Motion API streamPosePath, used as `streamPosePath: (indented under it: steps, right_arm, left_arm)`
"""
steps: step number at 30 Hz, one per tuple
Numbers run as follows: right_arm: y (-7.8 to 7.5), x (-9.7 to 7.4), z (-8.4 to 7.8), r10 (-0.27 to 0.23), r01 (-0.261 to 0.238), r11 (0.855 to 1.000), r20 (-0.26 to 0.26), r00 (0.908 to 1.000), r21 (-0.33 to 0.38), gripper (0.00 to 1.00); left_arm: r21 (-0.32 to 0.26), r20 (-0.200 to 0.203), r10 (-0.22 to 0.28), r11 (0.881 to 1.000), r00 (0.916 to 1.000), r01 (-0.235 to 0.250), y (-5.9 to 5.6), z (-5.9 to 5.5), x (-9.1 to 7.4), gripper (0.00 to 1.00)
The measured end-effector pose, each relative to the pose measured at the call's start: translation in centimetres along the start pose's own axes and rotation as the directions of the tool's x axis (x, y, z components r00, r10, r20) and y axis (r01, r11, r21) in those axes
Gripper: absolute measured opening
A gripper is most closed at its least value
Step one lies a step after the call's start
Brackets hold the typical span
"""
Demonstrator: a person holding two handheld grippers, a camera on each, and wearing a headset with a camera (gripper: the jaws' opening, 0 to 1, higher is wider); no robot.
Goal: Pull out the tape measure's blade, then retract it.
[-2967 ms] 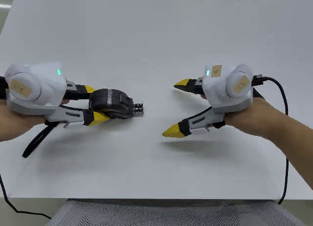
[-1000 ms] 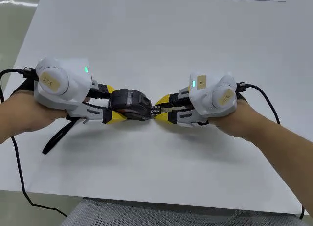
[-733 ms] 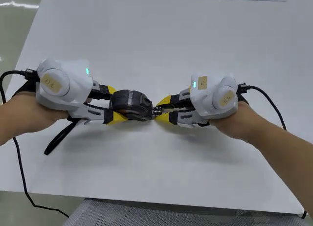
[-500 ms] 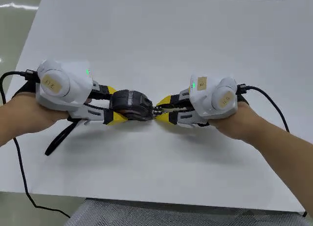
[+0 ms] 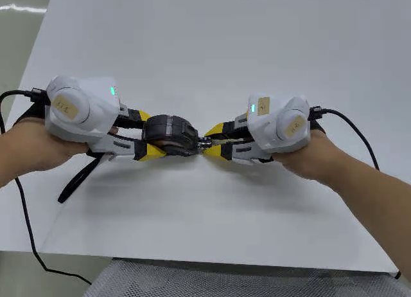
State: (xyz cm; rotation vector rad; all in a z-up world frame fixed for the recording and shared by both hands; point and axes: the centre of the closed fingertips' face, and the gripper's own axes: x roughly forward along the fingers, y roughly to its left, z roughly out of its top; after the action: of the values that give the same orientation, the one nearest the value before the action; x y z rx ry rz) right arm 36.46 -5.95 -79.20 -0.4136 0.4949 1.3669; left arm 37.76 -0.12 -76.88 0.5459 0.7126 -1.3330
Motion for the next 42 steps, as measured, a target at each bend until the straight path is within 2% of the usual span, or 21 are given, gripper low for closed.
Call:
streamPosePath:
  steps: [9,27,42]
  right_arm:
    - [0.0,-0.3,0.0,0.006,-0.006,1.0,-0.004,1.0,-0.006,0.08]
    - [0.0,-2.3,-1.4,-0.014,0.015,0.999,-0.011,0.9998,0.032,0.08]
    - [0.0,-4.4,-2.4,-0.029,0.03,0.999,-0.042,0.9987,0.022,0.08]
  left_arm:
    - [0.001,0.002,-0.002,1.0,1.0,0.002,0.0,-0.1,0.0,0.25]
    - [0.02,-0.014,-0.015,1.0,0.9998,0.015,-0.1,0.0,0.0,0.25]
    - [0.016,-0.016,-0.011,1.0,0.9998,0.011,-0.2,0.0,0.0,0.25]
